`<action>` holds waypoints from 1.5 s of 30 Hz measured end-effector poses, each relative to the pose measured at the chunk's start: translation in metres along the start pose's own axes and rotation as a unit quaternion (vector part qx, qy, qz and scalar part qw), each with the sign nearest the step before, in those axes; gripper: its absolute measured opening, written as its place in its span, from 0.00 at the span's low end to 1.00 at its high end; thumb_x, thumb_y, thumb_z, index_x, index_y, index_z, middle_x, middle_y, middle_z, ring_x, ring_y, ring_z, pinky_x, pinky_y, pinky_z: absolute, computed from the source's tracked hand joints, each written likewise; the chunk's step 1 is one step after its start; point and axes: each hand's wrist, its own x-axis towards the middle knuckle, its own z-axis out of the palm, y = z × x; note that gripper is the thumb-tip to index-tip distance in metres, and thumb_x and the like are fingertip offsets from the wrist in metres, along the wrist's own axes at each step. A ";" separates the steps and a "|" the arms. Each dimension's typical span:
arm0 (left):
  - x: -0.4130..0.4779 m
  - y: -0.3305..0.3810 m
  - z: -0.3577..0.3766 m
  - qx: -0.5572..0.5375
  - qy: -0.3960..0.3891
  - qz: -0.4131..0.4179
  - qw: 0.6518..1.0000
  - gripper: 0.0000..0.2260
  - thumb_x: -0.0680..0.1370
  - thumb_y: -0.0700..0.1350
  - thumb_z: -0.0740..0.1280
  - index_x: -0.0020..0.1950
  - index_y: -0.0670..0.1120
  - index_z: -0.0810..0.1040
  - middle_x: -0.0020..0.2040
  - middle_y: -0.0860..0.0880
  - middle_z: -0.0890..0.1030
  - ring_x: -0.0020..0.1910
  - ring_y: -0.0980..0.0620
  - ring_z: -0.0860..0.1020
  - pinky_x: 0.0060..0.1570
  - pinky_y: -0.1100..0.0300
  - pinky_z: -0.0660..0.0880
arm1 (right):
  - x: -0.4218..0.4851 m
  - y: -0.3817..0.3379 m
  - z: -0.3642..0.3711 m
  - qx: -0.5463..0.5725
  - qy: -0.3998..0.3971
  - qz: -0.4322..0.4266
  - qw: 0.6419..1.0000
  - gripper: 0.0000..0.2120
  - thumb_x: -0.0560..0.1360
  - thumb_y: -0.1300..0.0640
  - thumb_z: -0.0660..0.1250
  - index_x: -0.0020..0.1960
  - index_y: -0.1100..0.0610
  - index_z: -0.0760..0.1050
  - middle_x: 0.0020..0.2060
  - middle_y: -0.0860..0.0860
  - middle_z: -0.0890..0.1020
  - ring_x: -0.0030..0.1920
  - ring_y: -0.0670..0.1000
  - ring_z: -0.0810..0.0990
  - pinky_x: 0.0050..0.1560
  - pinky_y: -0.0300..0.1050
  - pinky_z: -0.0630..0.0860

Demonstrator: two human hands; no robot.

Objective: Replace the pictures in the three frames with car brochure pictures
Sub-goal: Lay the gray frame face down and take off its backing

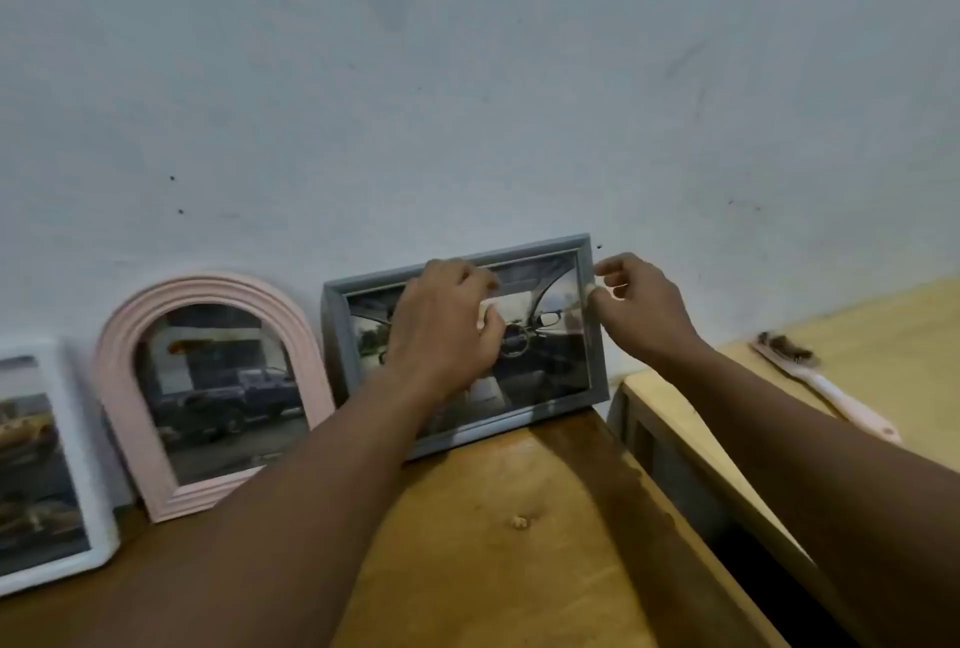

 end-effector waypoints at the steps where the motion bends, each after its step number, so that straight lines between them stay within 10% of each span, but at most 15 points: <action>1: 0.007 -0.003 0.008 0.016 0.003 0.024 1.000 0.17 0.75 0.48 0.66 0.62 0.46 0.81 0.58 0.46 0.80 0.59 0.46 0.75 0.56 0.47 0.75 | 0.006 0.007 0.003 0.020 0.020 0.028 0.999 0.17 0.79 0.50 0.65 0.66 0.54 0.72 0.60 0.52 0.77 0.59 0.53 0.76 0.55 0.48 0.75; 6: 0.023 -0.006 0.032 0.090 0.005 0.033 0.995 0.22 0.74 0.49 0.68 0.68 0.47 0.78 0.67 0.44 0.75 0.66 0.43 0.71 0.60 0.46 0.70 | 0.017 0.036 0.027 0.120 -0.028 0.123 0.985 0.20 0.82 0.43 0.58 0.67 0.54 0.71 0.61 0.51 0.77 0.59 0.51 0.75 0.55 0.48 0.73; 24: -0.021 0.067 -0.081 -0.080 -0.073 -0.019 0.994 0.24 0.83 0.54 0.61 0.79 0.54 0.63 0.75 0.49 0.71 0.71 0.46 0.71 0.70 0.47 0.68 | -0.060 -0.076 -0.103 0.095 0.025 0.010 0.995 0.18 0.79 0.43 0.65 0.44 0.58 0.80 0.39 0.56 0.81 0.41 0.55 0.80 0.41 0.51 0.77; 34: -0.063 0.080 -0.181 -0.312 -0.020 -0.158 0.937 0.20 0.85 0.56 0.51 0.74 0.54 0.71 0.71 0.51 0.75 0.67 0.48 0.75 0.70 0.46 0.69 | -0.083 -0.228 -0.085 0.005 -0.112 0.052 0.992 0.16 0.76 0.48 0.68 0.50 0.62 0.77 0.42 0.58 0.81 0.36 0.55 0.82 0.25 0.40 0.72; 38: -0.085 0.057 -0.209 -0.375 -0.024 -0.227 0.899 0.16 0.83 0.59 0.50 0.57 0.58 0.76 0.63 0.51 0.79 0.63 0.48 0.77 0.67 0.46 0.71 | -0.102 -0.259 -0.050 0.074 -0.171 0.081 0.979 0.14 0.78 0.53 0.66 0.53 0.64 0.75 0.43 0.60 0.82 0.35 0.56 0.83 0.21 0.37 0.72; 41: -0.102 0.040 -0.226 -0.404 0.001 -0.241 0.882 0.12 0.87 0.53 0.52 0.58 0.57 0.75 0.58 0.51 0.80 0.58 0.52 0.79 0.56 0.59 0.75 | -0.120 -0.273 -0.027 0.124 -0.241 0.083 0.959 0.18 0.80 0.47 0.63 0.54 0.63 0.77 0.43 0.59 0.83 0.38 0.55 0.83 0.30 0.44 0.80; 45: -0.129 0.013 -0.244 -0.339 0.010 -0.250 0.907 0.19 0.85 0.58 0.55 0.69 0.52 0.76 0.66 0.50 0.78 0.65 0.49 0.76 0.67 0.47 0.72 | -0.142 -0.276 0.003 0.133 -0.292 0.055 0.945 0.22 0.80 0.40 0.60 0.54 0.58 0.80 0.49 0.55 0.84 0.48 0.54 0.84 0.49 0.54 0.83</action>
